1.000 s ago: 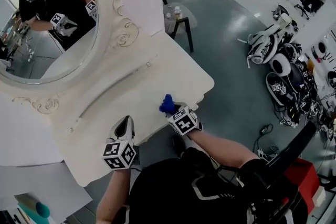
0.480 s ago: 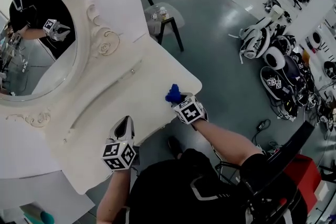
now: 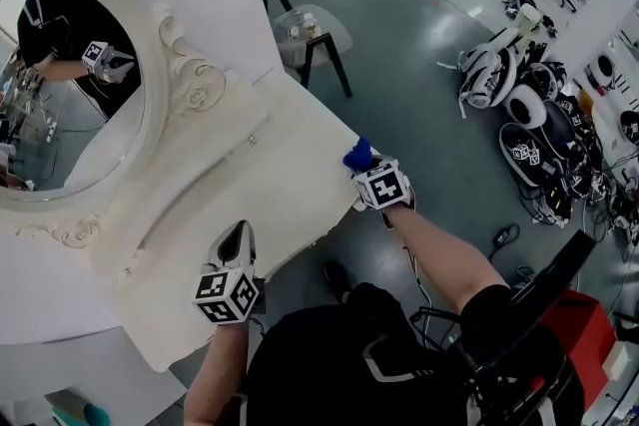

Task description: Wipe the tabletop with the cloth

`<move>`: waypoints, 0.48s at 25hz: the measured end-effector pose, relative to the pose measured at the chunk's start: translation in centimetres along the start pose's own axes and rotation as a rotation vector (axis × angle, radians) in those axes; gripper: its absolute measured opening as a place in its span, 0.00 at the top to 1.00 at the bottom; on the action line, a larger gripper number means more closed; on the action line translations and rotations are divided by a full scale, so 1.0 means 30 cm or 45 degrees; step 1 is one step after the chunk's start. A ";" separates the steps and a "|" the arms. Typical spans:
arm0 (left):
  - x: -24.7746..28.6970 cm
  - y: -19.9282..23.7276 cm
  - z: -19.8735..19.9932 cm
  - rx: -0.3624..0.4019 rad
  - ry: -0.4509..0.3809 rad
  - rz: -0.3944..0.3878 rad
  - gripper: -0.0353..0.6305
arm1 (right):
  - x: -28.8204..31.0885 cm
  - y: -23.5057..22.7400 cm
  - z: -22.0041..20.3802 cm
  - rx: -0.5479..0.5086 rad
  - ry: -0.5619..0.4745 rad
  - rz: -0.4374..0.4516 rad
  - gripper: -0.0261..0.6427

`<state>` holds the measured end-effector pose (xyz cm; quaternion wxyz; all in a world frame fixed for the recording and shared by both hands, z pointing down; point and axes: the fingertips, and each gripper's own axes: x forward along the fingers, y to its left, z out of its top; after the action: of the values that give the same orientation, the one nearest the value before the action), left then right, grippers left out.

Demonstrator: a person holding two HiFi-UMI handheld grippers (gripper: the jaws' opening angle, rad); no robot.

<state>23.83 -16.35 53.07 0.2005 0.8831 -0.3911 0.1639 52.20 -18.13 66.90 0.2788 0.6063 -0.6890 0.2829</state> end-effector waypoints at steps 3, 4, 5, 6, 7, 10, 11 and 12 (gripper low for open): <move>-0.001 -0.001 0.002 0.000 0.000 0.002 0.93 | -0.002 -0.088 0.003 0.029 0.003 -0.065 0.77; -0.003 0.001 0.002 -0.001 0.000 0.005 0.93 | -0.005 -0.119 0.001 0.039 0.006 -0.092 0.77; -0.006 0.006 0.002 -0.002 -0.001 0.011 0.93 | -0.009 -0.150 -0.001 0.051 0.009 -0.121 0.77; -0.011 0.012 0.003 -0.005 -0.003 0.018 0.93 | -0.016 -0.178 -0.003 0.066 0.011 -0.146 0.77; -0.018 0.018 0.004 -0.009 -0.006 0.027 0.93 | -0.026 -0.199 -0.004 0.085 0.008 -0.160 0.77; -0.040 0.048 0.011 -0.021 -0.023 0.052 0.93 | -0.068 -0.202 0.034 0.104 -0.054 -0.150 0.77; -0.051 0.061 0.012 -0.026 -0.030 0.061 0.93 | -0.084 -0.182 0.062 0.083 -0.083 -0.141 0.77; -0.064 0.074 0.014 -0.033 -0.038 0.069 0.93 | -0.100 -0.154 0.093 0.061 -0.115 -0.129 0.77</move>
<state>20.98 -16.71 52.37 0.2016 0.8718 -0.4201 0.1510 56.99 -18.62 63.05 0.2467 0.6590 -0.6624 0.2572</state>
